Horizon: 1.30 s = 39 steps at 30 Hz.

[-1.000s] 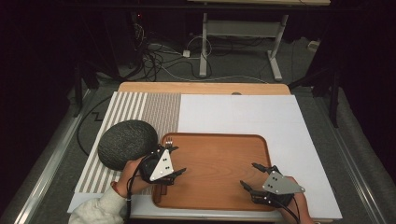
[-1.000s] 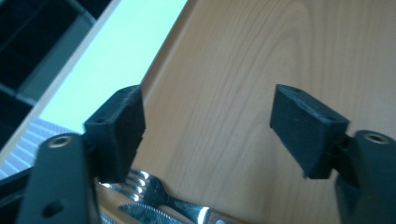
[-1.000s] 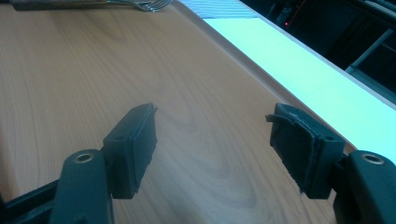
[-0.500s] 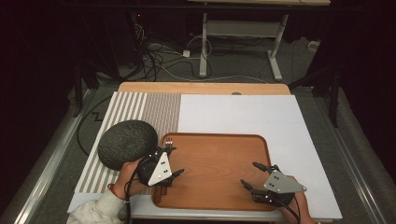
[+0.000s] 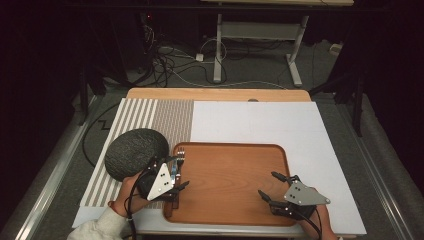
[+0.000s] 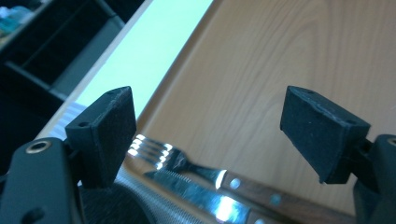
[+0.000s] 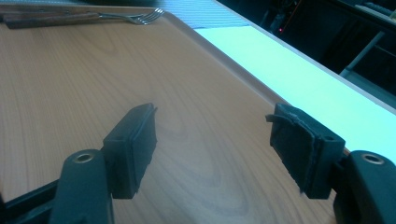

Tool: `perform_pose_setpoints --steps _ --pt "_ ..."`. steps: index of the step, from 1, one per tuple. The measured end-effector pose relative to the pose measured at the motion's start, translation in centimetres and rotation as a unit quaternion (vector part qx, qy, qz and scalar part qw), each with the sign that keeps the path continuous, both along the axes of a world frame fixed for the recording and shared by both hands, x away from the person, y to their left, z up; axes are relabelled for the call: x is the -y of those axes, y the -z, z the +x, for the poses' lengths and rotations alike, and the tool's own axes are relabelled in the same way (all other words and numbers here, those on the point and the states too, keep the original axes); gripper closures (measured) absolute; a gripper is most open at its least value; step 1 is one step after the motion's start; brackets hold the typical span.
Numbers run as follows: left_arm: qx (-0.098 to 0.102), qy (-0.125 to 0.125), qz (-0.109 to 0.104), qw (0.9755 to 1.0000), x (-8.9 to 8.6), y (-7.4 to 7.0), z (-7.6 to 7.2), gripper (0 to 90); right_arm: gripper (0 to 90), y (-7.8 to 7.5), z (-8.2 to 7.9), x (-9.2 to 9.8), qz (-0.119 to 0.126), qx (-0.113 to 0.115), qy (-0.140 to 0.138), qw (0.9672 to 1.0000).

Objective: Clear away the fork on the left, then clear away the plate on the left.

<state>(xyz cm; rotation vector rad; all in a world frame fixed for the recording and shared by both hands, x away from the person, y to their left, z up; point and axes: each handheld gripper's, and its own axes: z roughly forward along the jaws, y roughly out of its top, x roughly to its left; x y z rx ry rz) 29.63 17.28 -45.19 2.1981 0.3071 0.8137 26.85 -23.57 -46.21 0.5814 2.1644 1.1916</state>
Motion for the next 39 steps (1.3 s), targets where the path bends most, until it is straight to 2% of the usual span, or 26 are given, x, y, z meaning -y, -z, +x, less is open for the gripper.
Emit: perform_pose_setpoints --steps 12,16,27,39 --pt "-0.005 -0.028 0.007 0.9996 -2.5 0.5 -1.3 16.3 32.0 -0.2 0.1 -0.3 -0.002 0.005 -0.002 1.0000" --pt "-0.015 -0.038 0.005 0.9991 -3.6 0.8 -1.5 16.3 32.0 -0.2 0.3 -0.6 -0.001 0.003 -0.005 1.0000" --pt "-0.026 -0.066 0.014 0.9974 -5.7 1.5 -2.3 16.3 32.0 -0.1 0.8 -1.1 -0.002 0.000 -0.015 0.9999" --pt "-0.029 -0.089 0.020 0.9954 -7.7 1.9 -2.6 16.3 32.0 -0.1 0.8 -1.1 -0.003 0.001 -0.017 0.9998"
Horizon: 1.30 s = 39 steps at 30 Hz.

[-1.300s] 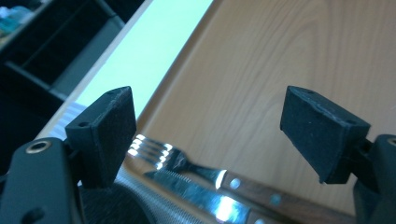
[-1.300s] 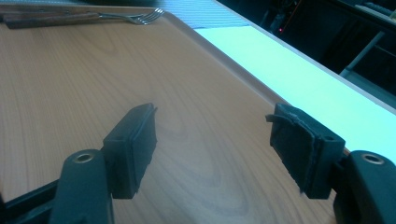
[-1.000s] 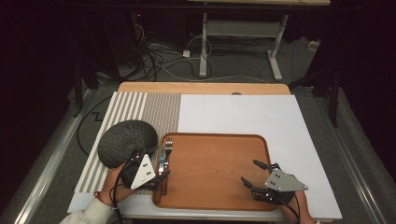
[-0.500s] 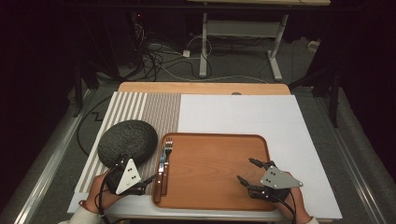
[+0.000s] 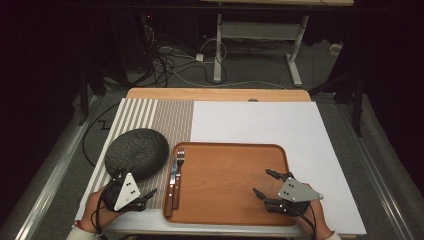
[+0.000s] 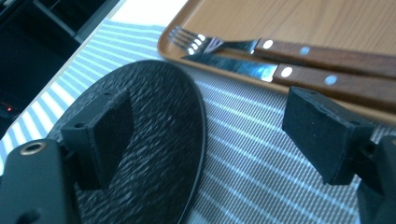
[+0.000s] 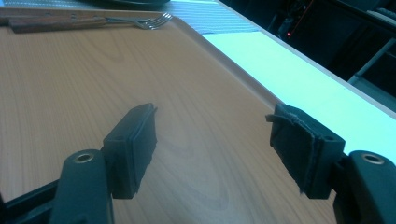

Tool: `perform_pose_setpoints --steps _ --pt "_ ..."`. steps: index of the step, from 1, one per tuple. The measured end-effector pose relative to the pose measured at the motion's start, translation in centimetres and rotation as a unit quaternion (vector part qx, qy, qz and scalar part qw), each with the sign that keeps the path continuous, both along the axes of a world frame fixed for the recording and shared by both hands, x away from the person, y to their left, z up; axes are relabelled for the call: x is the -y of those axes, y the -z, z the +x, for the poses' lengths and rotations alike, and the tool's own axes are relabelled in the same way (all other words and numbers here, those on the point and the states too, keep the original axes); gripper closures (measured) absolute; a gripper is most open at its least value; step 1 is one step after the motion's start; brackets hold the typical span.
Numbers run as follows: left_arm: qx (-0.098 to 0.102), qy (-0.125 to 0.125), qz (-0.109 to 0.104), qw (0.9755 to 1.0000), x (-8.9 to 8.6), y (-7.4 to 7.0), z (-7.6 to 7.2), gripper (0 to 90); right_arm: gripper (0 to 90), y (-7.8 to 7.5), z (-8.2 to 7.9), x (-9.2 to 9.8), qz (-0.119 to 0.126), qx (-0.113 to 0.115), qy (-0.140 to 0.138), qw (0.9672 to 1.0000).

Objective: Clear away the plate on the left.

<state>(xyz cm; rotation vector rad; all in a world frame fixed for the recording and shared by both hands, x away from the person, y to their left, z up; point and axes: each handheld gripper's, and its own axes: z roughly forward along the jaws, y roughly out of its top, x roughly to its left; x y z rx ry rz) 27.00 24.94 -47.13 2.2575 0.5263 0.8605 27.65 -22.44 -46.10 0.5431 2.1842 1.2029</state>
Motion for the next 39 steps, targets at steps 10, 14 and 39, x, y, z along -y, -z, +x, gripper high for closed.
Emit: perform_pose_setpoints --steps 10,14,39 --pt "-0.007 -0.022 0.002 0.9997 -2.4 0.3 -0.1 16.3 32.0 0.0 -0.2 -0.1 -0.004 0.000 -0.003 1.0000" --pt "-0.009 -0.028 0.004 0.9996 -3.4 0.3 -0.1 16.2 32.0 0.0 -0.3 -0.1 -0.002 0.004 -0.003 1.0000" --pt "0.019 -0.080 0.152 0.9850 -7.3 2.0 2.0 20.6 32.0 0.1 -0.6 -0.1 -0.009 0.001 -0.004 1.0000"
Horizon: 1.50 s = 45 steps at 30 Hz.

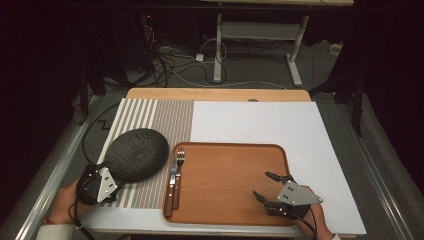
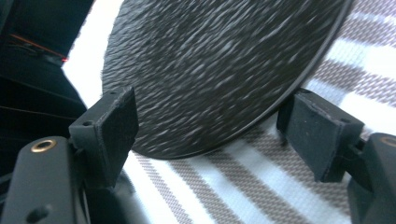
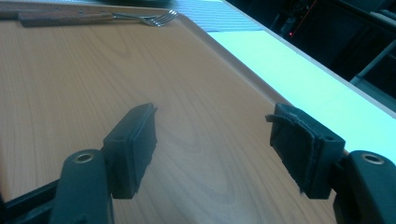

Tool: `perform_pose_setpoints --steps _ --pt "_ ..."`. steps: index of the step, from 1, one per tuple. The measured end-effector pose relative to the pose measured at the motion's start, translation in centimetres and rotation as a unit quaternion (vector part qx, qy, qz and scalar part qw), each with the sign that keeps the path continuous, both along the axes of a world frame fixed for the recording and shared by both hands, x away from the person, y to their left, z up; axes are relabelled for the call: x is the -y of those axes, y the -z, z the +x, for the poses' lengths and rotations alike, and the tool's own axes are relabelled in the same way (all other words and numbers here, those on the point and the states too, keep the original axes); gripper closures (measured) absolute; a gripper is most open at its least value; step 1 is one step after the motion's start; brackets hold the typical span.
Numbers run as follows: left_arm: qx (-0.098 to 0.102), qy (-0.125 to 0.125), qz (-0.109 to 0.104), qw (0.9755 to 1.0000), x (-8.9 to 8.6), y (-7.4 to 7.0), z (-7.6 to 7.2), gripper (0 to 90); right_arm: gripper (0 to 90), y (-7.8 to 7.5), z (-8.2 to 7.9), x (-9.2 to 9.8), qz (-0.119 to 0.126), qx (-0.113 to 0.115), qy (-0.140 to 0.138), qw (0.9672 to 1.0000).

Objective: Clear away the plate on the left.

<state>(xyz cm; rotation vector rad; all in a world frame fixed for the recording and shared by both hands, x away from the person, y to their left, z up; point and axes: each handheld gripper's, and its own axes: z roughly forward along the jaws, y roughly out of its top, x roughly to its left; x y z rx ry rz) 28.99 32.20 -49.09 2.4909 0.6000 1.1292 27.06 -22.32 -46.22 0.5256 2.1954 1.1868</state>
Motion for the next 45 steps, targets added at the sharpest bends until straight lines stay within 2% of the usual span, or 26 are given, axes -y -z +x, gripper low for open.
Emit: perform_pose_setpoints --steps 3,5,6,7,9,12,15,16,18,20,23,27,29,32,33,36,38,45 --pt "0.010 0.007 0.002 0.9999 -0.4 0.2 0.1 20.7 32.0 0.0 0.0 -0.1 -0.002 0.000 -0.003 1.0000" --pt "0.027 0.016 0.017 0.9994 -0.3 0.4 0.0 20.3 32.0 0.1 0.0 -0.1 -0.002 0.000 -0.003 1.0000" --pt "0.039 0.018 0.031 0.9986 -0.1 0.5 0.0 20.7 32.0 0.1 0.0 -0.1 -0.002 -0.001 -0.002 1.0000" --pt "0.050 0.019 0.049 0.9973 0.1 0.6 -0.1 21.3 32.0 0.1 0.0 -0.1 -0.001 -0.001 -0.002 1.0000" --pt "0.059 0.024 0.071 0.9955 0.4 0.7 -0.1 24.4 32.0 0.1 -0.1 -0.2 -0.002 -0.001 -0.002 1.0000" --pt "0.079 0.034 0.113 0.9898 0.9 1.1 -0.2 27.2 32.0 0.1 0.0 -0.2 -0.002 -0.002 -0.002 1.0000" --pt "0.078 0.051 0.144 0.9852 1.3 1.5 -0.1 43.9 32.0 0.1 0.0 -0.3 -0.003 -0.003 -0.003 1.0000" --pt "0.084 0.055 0.155 0.9827 1.5 1.8 0.0 49.6 32.0 0.1 0.0 -0.3 -0.004 -0.003 -0.003 1.0000" --pt "0.098 0.062 0.175 0.9776 1.7 2.3 0.1 55.0 32.0 0.2 -0.1 -0.3 -0.004 -0.003 -0.003 1.0000" --pt "0.101 0.070 0.197 0.9727 2.0 2.6 0.3 61.3 32.0 0.2 -0.1 -0.4 -0.005 -0.004 -0.004 1.0000" --pt "0.114 0.084 0.225 0.9640 2.3 3.3 0.4 74.3 32.0 0.2 0.0 -0.4 -0.007 -0.004 -0.005 1.0000" --pt "0.145 0.086 0.249 0.9537 2.3 4.0 0.5 77.8 32.0 0.2 -0.1 -0.5 -0.008 -0.005 -0.006 0.9999" --pt "0.159 0.085 0.256 0.9497 2.4 4.4 0.7 79.3 32.0 0.2 -0.1 -0.5 -0.009 -0.004 -0.007 0.9999" --pt "0.176 0.090 0.279 0.9397 2.8 4.8 0.8 81.0 32.0 0.2 -0.1 -0.5 -0.009 -0.005 -0.008 0.9999" --pt "0.178 0.091 0.284 0.9377 3.0 4.8 0.9 81.6 32.0 0.2 -0.1 -0.5 -0.009 -0.005 -0.007 0.9999" --pt "0.183 0.093 0.291 0.9344 3.6 4.9 1.0 82.7 32.0 0.2 0.0 -0.4 -0.009 -0.006 -0.006 0.9999" --pt "0.185 0.090 0.289 0.9349 3.9 5.0 1.2 83.0 32.0 0.2 -0.1 -0.4 -0.008 -0.006 -0.006 0.9999" --pt "0.189 0.081 0.294 0.9335 4.0 5.0 1.3 83.3 32.0 0.3 0.0 -0.4 -0.008 -0.007 -0.007 0.9999"
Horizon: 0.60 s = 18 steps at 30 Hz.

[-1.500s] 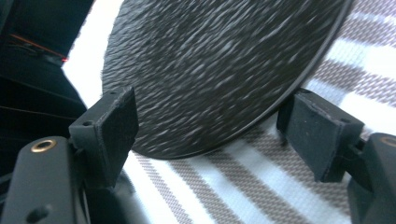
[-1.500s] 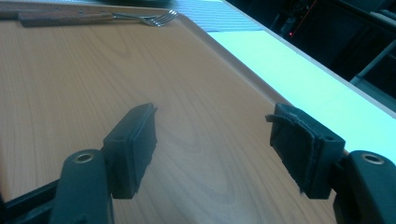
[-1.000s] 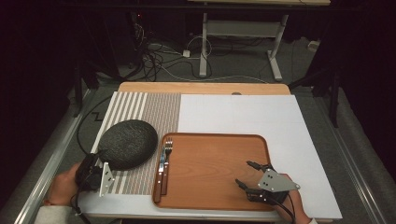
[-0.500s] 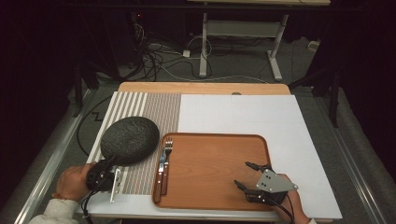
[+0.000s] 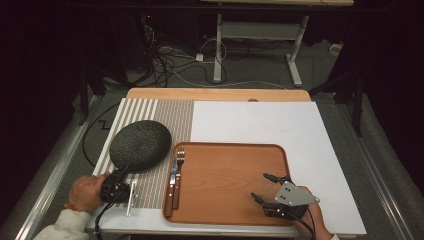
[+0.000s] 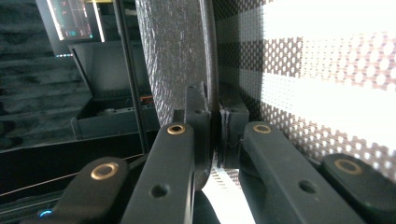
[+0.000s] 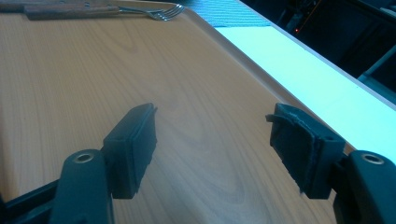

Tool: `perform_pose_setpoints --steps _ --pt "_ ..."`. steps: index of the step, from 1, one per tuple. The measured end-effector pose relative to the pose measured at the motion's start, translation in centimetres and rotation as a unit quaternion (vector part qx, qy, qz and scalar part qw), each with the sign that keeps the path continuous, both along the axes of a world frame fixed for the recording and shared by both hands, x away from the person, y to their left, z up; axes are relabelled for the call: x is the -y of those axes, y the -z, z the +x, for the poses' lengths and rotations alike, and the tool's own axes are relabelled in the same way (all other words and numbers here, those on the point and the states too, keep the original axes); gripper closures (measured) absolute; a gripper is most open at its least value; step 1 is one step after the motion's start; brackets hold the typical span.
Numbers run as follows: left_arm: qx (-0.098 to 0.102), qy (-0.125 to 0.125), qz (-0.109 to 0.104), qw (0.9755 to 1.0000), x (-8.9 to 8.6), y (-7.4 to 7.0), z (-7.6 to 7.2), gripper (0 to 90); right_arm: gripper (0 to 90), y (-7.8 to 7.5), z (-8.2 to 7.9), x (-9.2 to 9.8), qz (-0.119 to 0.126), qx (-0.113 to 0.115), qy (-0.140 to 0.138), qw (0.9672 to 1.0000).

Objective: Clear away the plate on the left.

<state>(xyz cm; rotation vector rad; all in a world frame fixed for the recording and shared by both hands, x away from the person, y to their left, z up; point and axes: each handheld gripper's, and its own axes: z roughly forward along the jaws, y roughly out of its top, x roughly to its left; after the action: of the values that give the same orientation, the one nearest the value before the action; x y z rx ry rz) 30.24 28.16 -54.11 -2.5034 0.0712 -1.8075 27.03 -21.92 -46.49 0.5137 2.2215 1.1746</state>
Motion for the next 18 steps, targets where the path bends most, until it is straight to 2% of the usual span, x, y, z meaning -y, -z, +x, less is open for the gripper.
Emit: perform_pose_setpoints --steps 9,13,18 --pt "0.005 -0.001 -0.005 1.0000 0.5 -0.2 0.1 83.4 32.0 0.0 0.0 0.0 0.000 0.000 0.000 1.0000" --pt "0.011 0.001 -0.020 0.9997 1.0 -0.9 0.1 83.3 32.0 0.0 0.0 0.0 -0.001 0.000 0.001 1.0000" --pt "0.020 0.005 -0.027 0.9994 1.5 -1.5 0.1 83.3 32.0 0.0 0.0 0.0 0.001 0.000 0.002 1.0000"
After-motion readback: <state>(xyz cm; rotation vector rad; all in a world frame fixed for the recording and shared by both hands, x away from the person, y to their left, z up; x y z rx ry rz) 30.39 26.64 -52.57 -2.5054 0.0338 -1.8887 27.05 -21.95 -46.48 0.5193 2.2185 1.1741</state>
